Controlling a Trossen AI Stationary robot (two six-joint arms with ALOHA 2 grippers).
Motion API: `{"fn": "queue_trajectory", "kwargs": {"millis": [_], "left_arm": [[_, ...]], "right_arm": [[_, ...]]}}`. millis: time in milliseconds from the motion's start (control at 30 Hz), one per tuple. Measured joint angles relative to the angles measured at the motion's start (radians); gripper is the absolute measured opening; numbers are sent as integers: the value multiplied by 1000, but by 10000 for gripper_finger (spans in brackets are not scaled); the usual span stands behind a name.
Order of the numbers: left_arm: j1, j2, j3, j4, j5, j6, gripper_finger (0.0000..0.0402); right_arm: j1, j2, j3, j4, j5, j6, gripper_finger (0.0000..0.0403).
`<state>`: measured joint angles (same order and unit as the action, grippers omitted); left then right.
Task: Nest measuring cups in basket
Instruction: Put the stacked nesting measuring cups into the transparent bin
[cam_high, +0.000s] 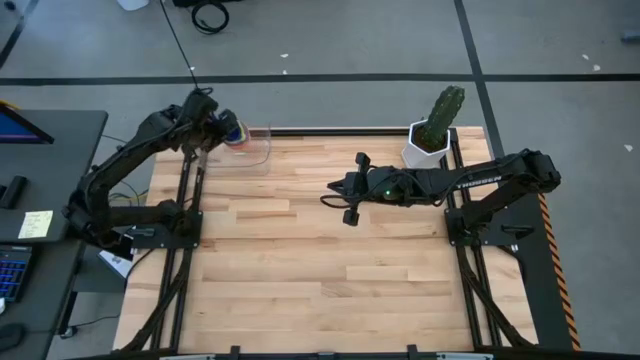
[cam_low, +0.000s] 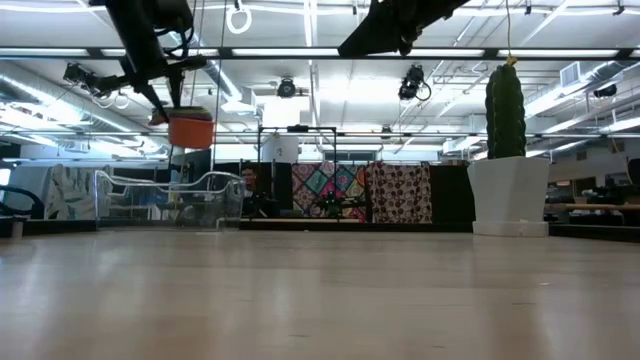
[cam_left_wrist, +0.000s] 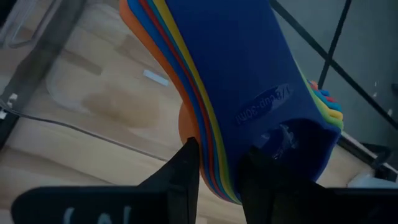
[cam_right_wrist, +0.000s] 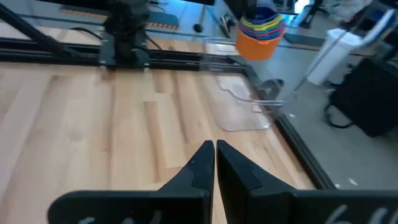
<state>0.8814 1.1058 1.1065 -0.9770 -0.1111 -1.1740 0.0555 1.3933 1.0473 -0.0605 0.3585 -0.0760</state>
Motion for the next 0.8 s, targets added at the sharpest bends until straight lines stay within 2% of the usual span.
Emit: {"fn": "queue_trajectory", "kwargs": {"millis": [400,600,800], "left_arm": [[71,144,-2,10,71,39,86],[106,219,-2,108,98,35,86],[139,257,-2,63,87,1,86]], "right_arm": [[0,0,0,1,172,-57,23],[0,0,0,1,175,-60,23],[0,0,0,0,175,-59,23]]}}
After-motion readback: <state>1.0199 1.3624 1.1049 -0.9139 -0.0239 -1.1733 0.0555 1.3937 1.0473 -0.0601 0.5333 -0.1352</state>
